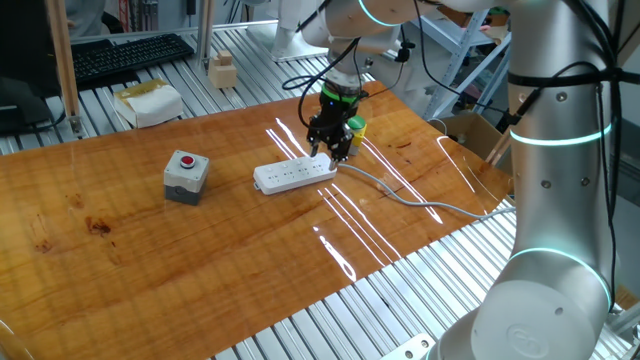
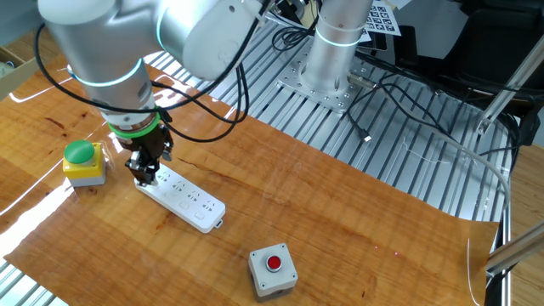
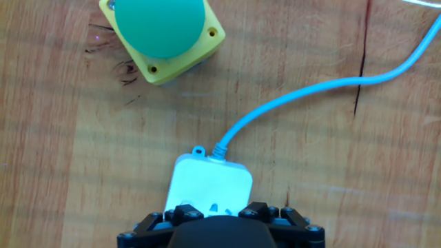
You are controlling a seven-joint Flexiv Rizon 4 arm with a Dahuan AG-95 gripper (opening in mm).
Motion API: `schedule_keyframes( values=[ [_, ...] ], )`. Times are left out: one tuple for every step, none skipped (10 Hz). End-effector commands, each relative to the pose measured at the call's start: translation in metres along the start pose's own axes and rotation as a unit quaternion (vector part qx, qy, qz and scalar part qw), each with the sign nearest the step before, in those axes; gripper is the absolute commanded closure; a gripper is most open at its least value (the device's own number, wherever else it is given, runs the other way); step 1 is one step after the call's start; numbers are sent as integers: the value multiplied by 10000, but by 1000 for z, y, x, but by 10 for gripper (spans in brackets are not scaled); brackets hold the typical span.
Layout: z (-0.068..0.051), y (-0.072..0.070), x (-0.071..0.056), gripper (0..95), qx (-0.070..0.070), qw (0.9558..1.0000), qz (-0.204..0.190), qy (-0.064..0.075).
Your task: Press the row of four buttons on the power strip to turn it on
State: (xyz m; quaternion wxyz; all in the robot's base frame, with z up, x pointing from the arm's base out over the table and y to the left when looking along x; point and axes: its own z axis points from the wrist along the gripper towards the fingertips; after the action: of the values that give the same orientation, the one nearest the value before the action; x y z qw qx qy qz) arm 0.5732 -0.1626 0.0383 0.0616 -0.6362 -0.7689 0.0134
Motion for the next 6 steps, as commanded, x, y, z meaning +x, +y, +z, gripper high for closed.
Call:
schedule_keyframes(
  values=[
    [0, 0, 0, 380, -24, 10000, 28, 15],
    [0, 0, 0, 380, -41, 10000, 64, 12],
    [1, -1, 0, 380, -59, 9999, 97, 13],
    [1, -1, 1, 380, -68, 9999, 108, 9],
    [1, -1, 1, 380, -75, 9999, 116, 7],
    [2, -1, 1, 380, -90, 9999, 130, 10]
  ],
)
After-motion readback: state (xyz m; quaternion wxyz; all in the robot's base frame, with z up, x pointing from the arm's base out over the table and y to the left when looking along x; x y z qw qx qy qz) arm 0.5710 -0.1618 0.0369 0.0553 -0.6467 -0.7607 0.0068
